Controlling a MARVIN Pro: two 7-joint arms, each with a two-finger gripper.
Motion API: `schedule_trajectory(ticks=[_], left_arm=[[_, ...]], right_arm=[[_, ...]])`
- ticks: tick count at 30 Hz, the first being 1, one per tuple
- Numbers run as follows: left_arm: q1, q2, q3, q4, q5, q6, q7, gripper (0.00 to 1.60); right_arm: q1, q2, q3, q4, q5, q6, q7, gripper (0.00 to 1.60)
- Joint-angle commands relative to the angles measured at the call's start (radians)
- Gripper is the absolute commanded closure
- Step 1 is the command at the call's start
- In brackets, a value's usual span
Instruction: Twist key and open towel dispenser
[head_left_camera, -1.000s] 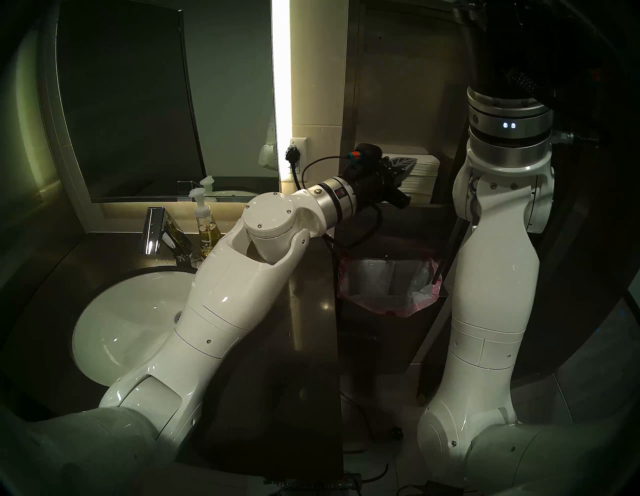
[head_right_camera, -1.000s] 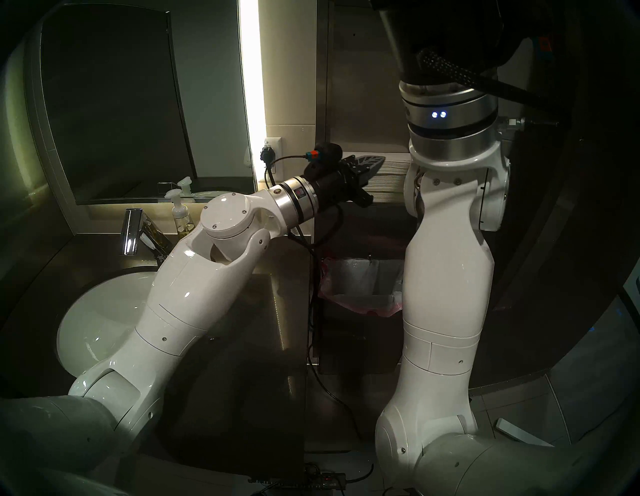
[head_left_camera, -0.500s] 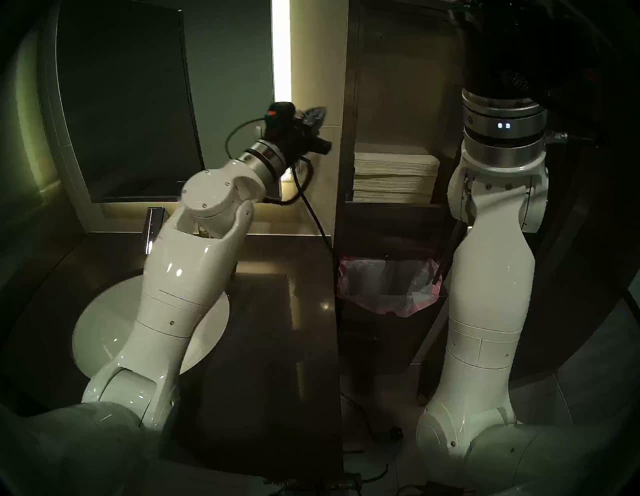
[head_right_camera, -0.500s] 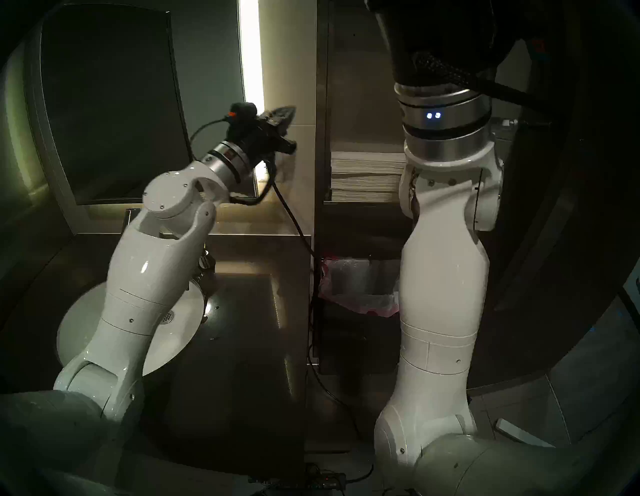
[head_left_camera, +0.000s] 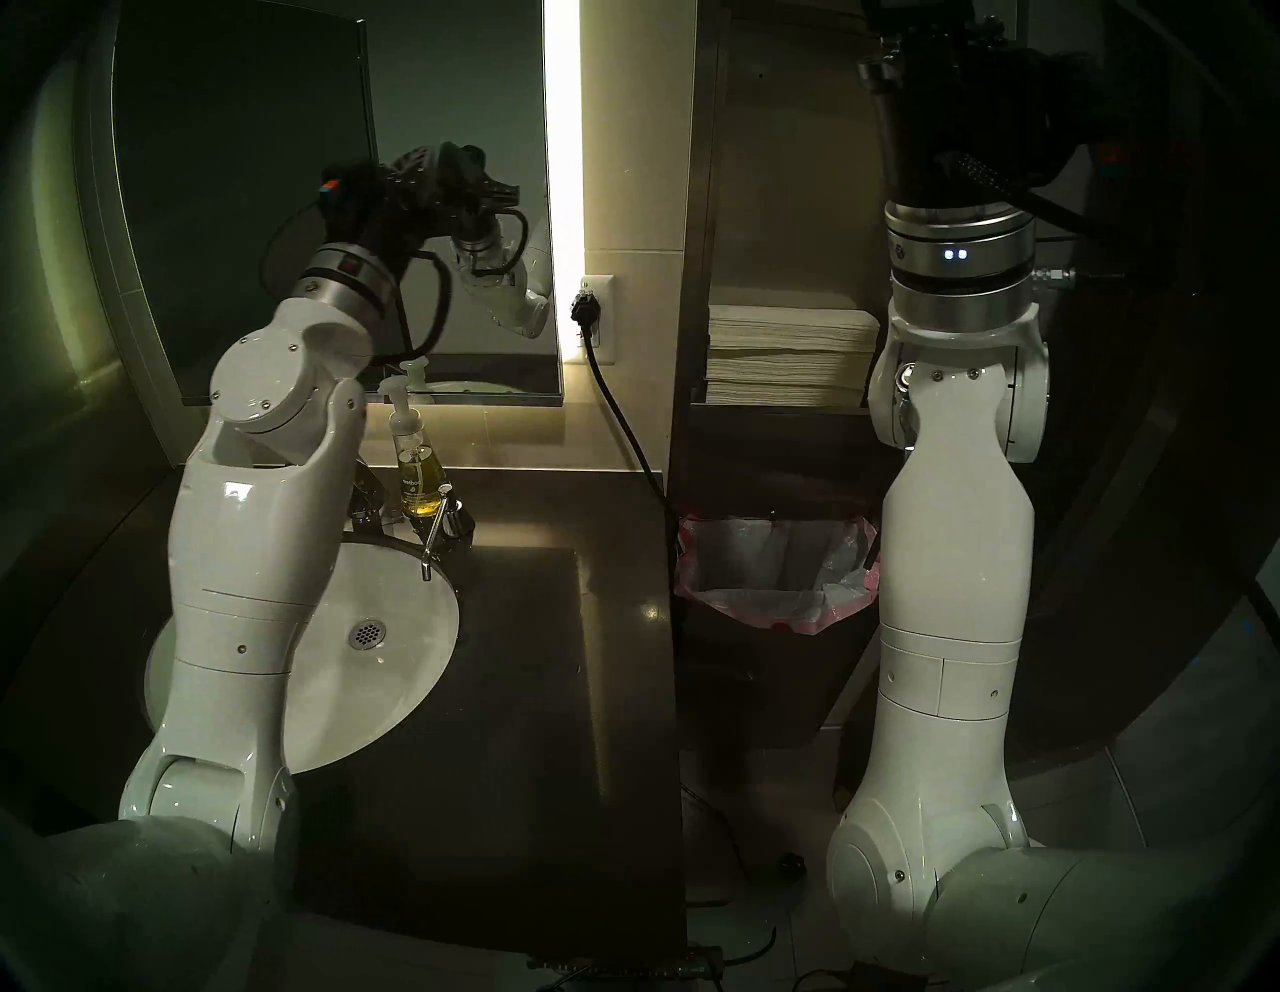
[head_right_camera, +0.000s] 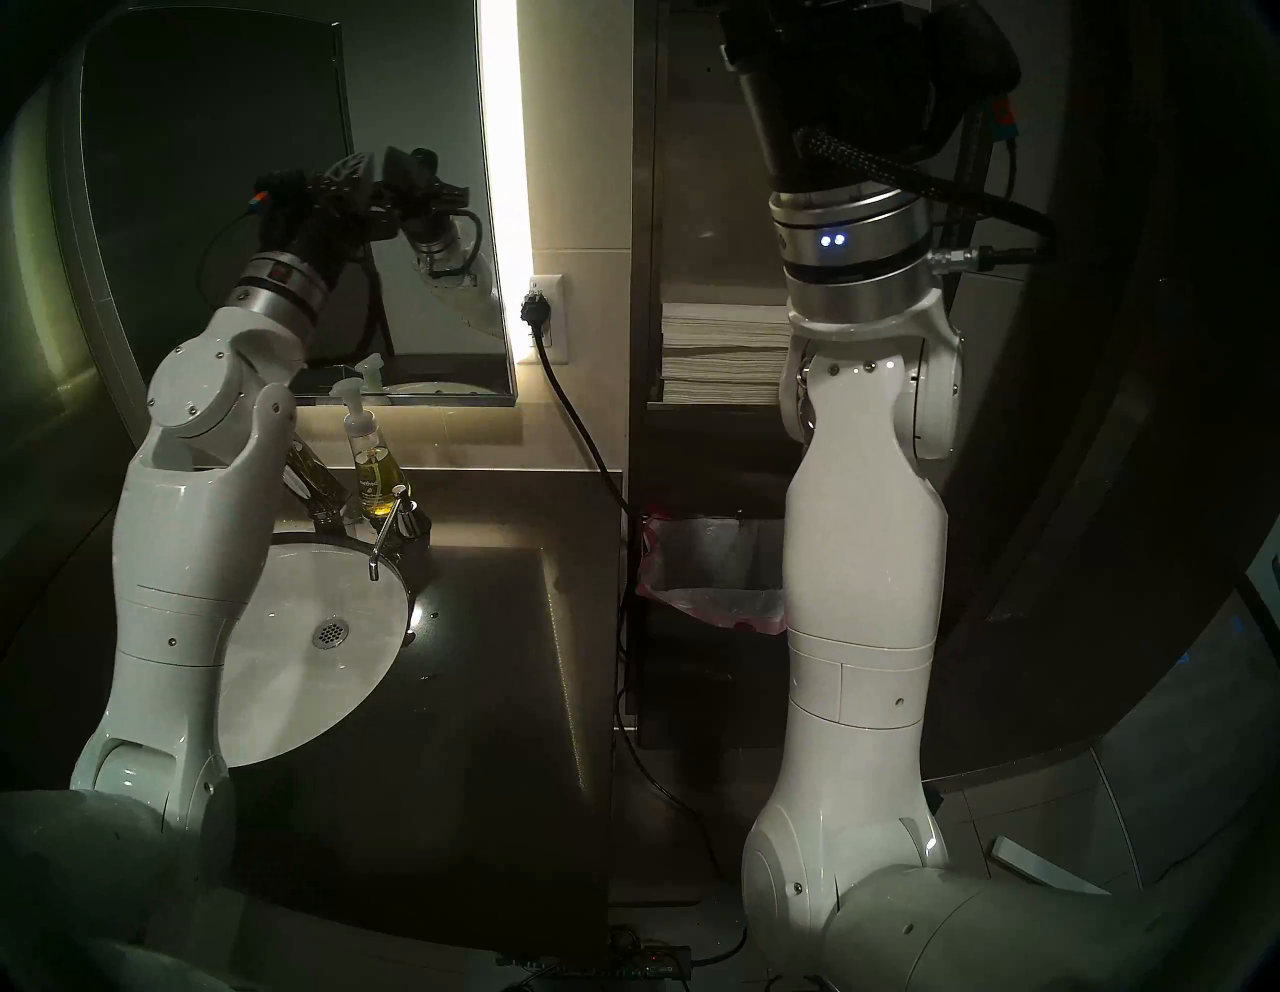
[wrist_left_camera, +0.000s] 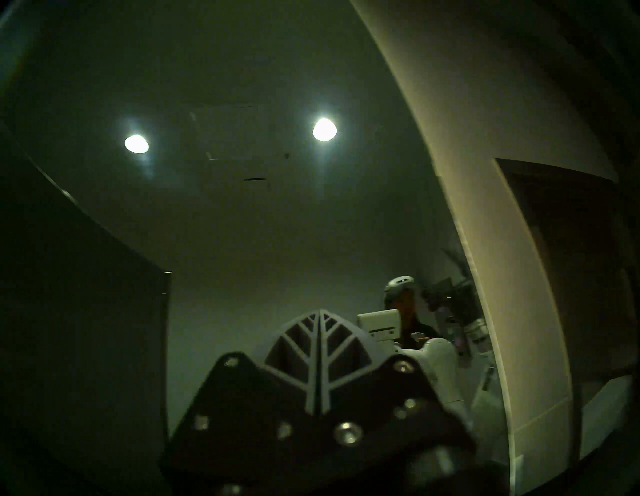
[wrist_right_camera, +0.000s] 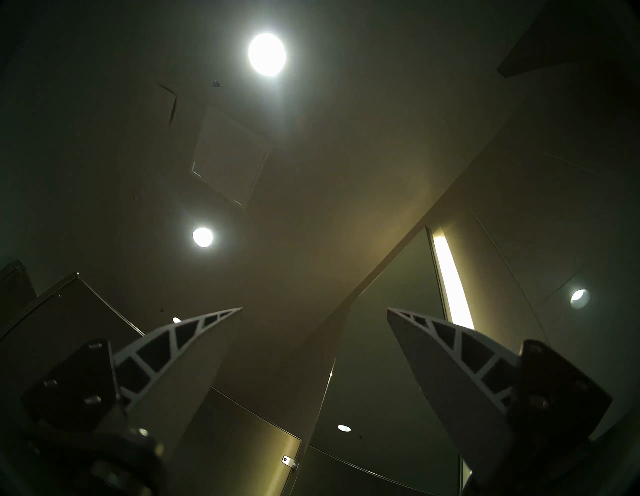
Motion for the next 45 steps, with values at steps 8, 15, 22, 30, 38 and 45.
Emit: schedule_trajectory(ticks=[8, 15, 22, 30, 38, 45], left_arm=[[0.083, 0.0, -0.09, -0.071, -0.013, -0.028, 0.053, 1.6], [0.091, 0.003, -0.093, -0.065, -0.014, -0.031, 0.062, 1.6], [0.101, 0.007, -0.085, -0.061, -0.018, -0.032, 0.059, 1.6], [0.098, 0.006, -0.075, -0.07, -0.019, -0.031, 0.06, 1.6], [0.092, 0.003, -0.064, -0.071, -0.018, -0.029, 0.054, 1.6], [0.091, 0.002, -0.06, -0.074, -0.019, -0.031, 0.053, 1.6]], right_arm=[[0.037, -0.082, -0.071, 0.063, 0.05, 0.023, -0.062, 0.92], [0.033, -0.087, -0.078, 0.089, 0.062, 0.03, -0.078, 1.6], [0.037, -0.097, -0.06, 0.126, 0.073, 0.022, -0.107, 1.6], [0.048, -0.102, -0.043, 0.161, 0.093, 0.033, -0.129, 1.6], [0.048, -0.09, -0.049, 0.187, 0.114, 0.073, -0.138, 1.6], [0.057, -0.065, -0.045, 0.214, 0.118, 0.119, -0.15, 1.6]])
